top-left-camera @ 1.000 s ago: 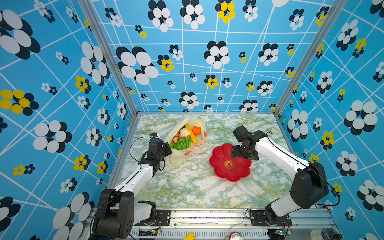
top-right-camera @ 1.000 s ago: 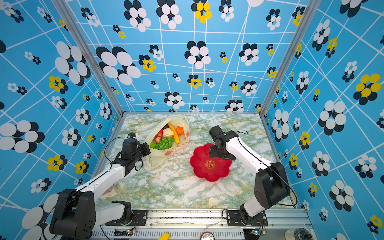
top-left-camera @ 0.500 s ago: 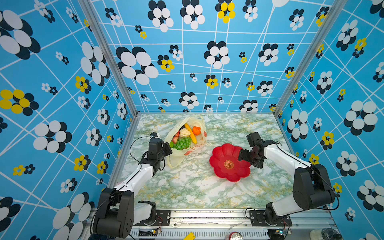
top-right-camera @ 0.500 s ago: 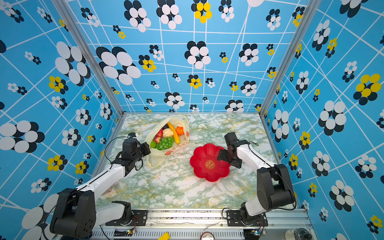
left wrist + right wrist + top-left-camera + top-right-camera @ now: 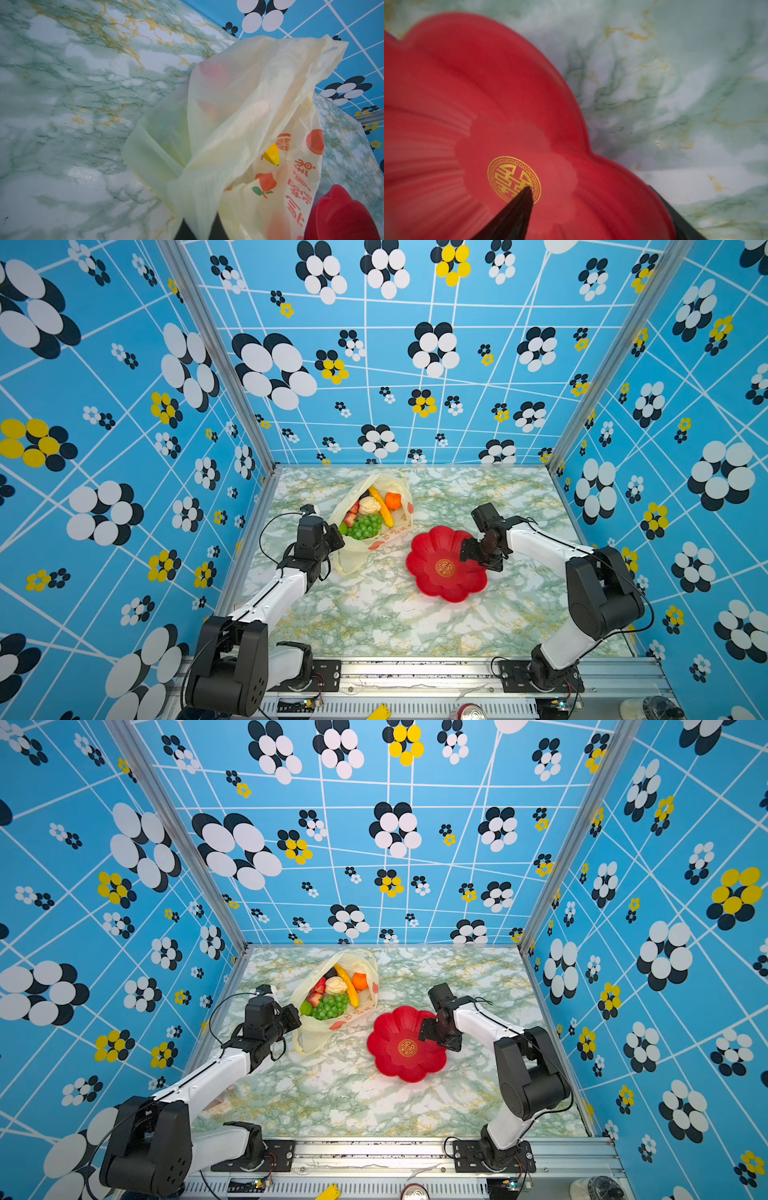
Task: Take fruits out of the plastic bag
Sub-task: Move the plate to the center of the table.
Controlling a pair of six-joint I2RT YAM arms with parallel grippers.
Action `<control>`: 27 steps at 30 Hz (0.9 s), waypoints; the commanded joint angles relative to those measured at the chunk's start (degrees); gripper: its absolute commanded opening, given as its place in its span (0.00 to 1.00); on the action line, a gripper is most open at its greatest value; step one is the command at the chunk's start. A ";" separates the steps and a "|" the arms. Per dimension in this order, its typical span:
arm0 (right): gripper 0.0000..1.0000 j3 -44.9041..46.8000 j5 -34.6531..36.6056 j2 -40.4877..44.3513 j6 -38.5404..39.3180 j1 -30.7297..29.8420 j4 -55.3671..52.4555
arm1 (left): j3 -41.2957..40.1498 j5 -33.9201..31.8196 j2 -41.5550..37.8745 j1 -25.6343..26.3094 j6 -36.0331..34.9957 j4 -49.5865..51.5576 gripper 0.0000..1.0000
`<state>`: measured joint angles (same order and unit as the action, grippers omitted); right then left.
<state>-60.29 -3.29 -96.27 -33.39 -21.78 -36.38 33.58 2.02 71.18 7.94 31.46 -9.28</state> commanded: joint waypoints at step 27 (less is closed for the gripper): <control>0.92 -14.39 11.14 2.71 1.00 -11.69 -11.45 | -0.87 -2.11 -0.42 0.14 -1.14 0.28 0.01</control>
<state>-70.59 4.47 -97.47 -33.41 -32.99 -44.91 33.10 1.02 71.18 7.94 31.46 -9.26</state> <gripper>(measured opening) 0.918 0.047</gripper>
